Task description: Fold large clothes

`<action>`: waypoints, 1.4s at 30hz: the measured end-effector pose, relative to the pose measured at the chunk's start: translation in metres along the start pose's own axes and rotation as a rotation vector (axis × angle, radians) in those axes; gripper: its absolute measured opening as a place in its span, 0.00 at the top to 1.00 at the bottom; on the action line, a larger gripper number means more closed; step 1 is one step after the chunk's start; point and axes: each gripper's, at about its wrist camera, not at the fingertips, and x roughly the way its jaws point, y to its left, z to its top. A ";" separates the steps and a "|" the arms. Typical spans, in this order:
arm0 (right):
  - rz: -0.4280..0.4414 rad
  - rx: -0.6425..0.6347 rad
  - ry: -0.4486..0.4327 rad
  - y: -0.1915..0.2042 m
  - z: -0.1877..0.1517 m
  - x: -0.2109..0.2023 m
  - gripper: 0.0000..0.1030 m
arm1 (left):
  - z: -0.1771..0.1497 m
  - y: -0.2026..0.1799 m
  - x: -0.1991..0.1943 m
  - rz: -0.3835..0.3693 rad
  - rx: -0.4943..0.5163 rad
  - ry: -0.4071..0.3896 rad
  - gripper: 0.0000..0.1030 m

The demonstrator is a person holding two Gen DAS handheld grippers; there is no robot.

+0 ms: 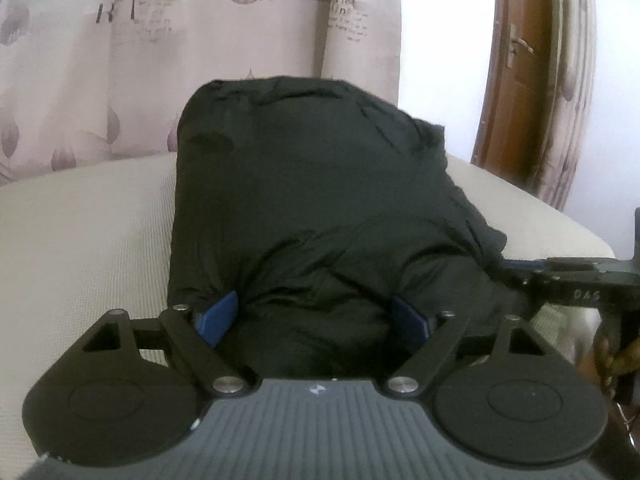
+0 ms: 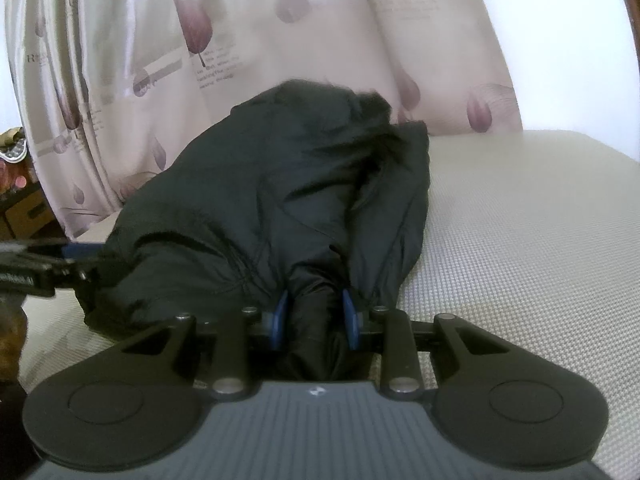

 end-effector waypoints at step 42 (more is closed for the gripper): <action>-0.104 -0.353 0.260 0.032 0.156 0.164 0.65 | 0.005 -0.021 0.009 -0.023 0.061 0.054 0.00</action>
